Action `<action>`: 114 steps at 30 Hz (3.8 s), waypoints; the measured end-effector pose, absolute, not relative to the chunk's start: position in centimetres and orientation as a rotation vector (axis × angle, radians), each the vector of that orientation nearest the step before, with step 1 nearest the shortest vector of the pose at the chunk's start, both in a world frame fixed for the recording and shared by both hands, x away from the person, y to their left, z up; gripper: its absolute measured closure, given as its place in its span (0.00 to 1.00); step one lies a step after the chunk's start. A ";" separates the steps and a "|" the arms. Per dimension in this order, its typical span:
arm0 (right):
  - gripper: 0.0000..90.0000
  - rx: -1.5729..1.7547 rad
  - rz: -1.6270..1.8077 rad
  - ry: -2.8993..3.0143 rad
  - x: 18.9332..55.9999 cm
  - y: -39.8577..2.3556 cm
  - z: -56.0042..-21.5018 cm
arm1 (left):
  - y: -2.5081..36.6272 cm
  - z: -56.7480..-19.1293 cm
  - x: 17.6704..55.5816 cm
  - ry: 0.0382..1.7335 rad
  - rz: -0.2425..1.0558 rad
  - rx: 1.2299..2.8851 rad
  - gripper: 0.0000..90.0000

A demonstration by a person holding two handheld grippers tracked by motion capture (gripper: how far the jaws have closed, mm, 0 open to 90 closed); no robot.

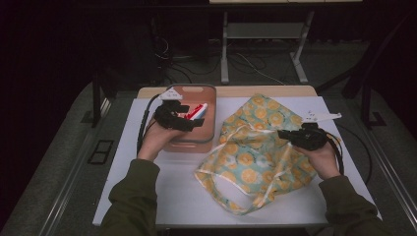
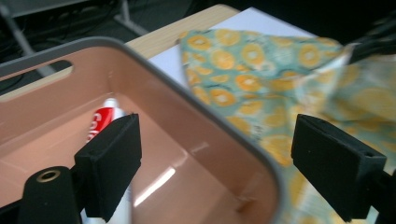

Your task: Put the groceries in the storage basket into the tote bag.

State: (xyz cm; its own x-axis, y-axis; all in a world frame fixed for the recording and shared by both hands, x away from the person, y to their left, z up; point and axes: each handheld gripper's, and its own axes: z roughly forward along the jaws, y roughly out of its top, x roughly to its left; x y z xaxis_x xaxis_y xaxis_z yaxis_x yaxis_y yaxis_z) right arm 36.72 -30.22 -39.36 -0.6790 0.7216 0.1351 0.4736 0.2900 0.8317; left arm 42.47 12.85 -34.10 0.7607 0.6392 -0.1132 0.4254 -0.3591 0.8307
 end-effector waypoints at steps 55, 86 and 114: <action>0.99 1.081 1.352 2.304 36.7 -30.2 -39.5 | 10.4 -42.0 50.4 1.155 0.281 2.430 0.80; 0.99 1.081 1.333 2.303 36.7 -30.0 -39.5 | 9.5 -32.0 45.3 0.899 0.182 2.221 0.83; 0.99 1.073 1.325 2.299 36.7 -29.9 -39.5 | -0.5 -38.5 34.6 0.596 0.030 2.373 0.83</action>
